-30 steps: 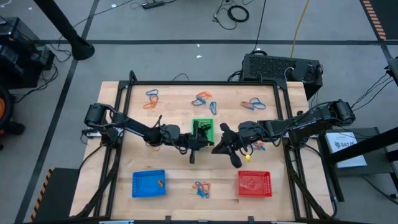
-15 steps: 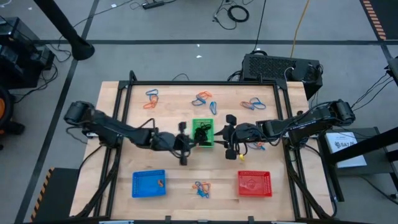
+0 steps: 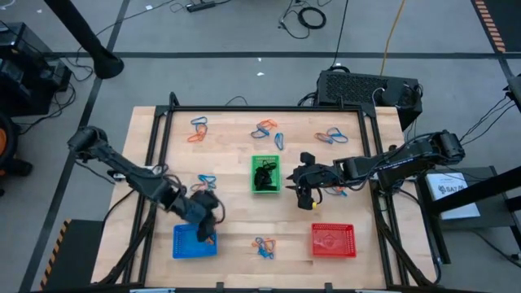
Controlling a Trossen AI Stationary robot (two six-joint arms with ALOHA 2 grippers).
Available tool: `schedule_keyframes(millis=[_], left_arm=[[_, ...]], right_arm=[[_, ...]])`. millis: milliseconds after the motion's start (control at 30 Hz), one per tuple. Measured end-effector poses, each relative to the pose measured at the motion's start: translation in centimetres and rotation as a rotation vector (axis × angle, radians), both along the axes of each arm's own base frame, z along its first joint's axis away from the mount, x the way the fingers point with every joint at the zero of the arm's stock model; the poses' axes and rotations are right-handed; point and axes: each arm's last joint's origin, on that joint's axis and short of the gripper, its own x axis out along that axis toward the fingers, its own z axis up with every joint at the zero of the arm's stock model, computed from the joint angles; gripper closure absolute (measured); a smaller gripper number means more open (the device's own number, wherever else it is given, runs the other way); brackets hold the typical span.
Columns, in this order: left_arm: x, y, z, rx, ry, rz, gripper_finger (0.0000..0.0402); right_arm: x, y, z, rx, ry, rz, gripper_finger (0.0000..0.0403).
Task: Sort rubber bands into baskets
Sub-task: Put the orange rubber band into the blue bin
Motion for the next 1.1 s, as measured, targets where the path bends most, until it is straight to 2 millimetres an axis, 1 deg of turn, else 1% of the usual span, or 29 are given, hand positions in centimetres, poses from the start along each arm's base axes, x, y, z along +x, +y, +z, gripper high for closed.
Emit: schedule_keyframes(millis=[100,267,367,533,667,967,1100], left_arm=[[-0.9,-1.1,-0.6,-0.055,0.093,0.011,0.0400],[-1.8,-2.0,-1.4,-0.030,0.166,0.000,0.0393],[-1.8,-2.3,-1.6,-0.029,0.174,-0.014,0.0370],[-1.9,-2.4,-1.8,-0.044,0.212,-0.033,0.0326],[-2.0,-2.5,-1.8,-0.077,0.238,-0.056,0.0305],[-2.1,-2.7,-1.8,-0.141,0.288,-0.107,0.0300],[-1.8,-2.2,-1.8,-0.167,0.318,-0.102,0.0300]], right_arm=[[0.0,0.0,0.0,0.000,-0.002,0.000,0.0273],[0.0,0.0,0.0,0.001,-0.003,0.000,0.0273],[0.0,0.0,0.0,0.003,-0.003,-0.001,0.0273],[0.0,0.0,0.0,0.023,-0.006,-0.016,0.0273],[0.0,0.0,0.0,0.024,-0.004,-0.017,0.0273],[-0.1,0.0,-0.1,0.042,0.004,-0.034,0.0273],[0.0,0.0,0.0,0.043,0.001,-0.034,0.0273]])
